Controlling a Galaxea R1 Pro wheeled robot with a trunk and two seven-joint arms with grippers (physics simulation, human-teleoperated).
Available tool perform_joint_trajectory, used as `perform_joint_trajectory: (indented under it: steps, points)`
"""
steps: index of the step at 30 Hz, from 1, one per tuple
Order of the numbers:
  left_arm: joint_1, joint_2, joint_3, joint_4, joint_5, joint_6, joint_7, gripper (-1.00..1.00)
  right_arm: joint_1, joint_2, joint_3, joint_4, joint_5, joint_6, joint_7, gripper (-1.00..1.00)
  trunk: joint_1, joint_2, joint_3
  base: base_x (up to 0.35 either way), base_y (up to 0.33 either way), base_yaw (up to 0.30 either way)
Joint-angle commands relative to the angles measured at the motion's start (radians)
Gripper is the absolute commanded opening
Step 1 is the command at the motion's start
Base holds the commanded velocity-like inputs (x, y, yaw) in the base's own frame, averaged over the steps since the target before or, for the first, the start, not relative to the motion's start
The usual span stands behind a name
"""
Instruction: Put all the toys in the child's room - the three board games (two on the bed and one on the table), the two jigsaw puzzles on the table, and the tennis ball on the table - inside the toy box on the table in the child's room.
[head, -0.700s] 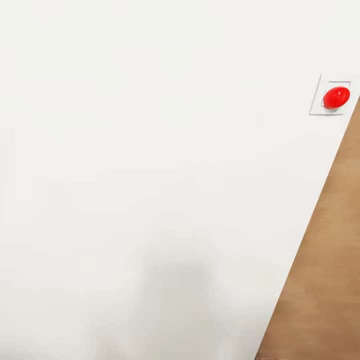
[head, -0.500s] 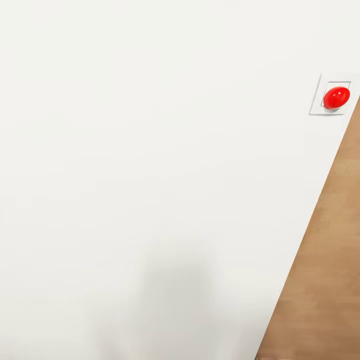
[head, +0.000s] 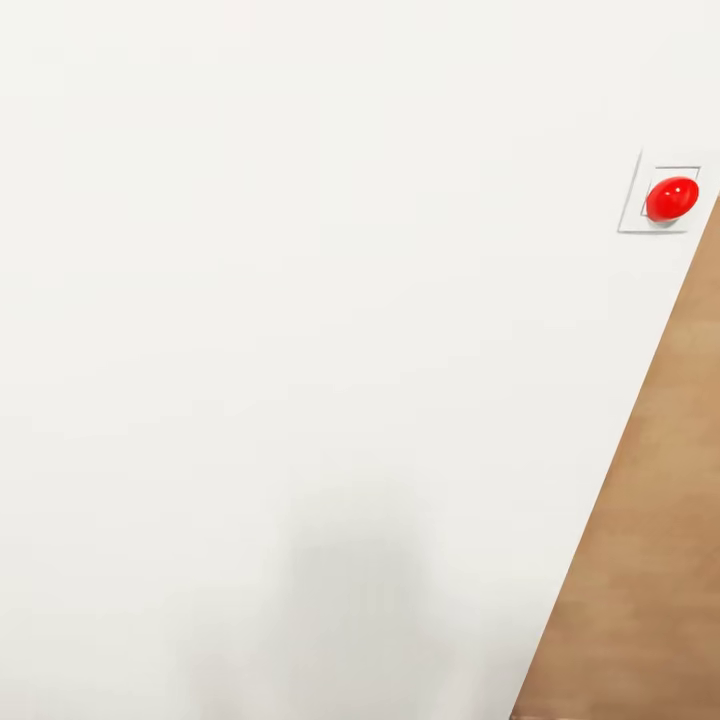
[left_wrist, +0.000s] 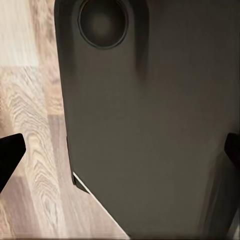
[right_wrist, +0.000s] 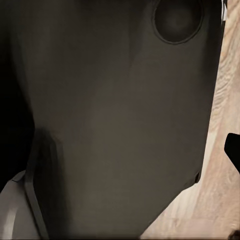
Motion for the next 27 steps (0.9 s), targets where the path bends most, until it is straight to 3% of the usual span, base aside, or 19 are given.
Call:
perform_joint_trajectory:
  steps: [1, 27]
  points:
    - [0.000, 0.000, 0.000, -0.001, 0.000, -0.002, 0.000, 1.00, 0.000, 0.000, -0.001, 0.000, 0.000, -0.003, 0.000, 1.00, -0.004, 0.007, 0.003, 0.000, 0.000, 0.000]
    - [0.000, 0.009, 0.009, -0.020, -0.001, -0.004, 0.002, 1.00, 0.005, -0.014, 0.003, 0.000, 0.004, -0.009, 0.000, 1.00, -0.104, 0.189, 0.084, 0.000, 0.000, 0.000]
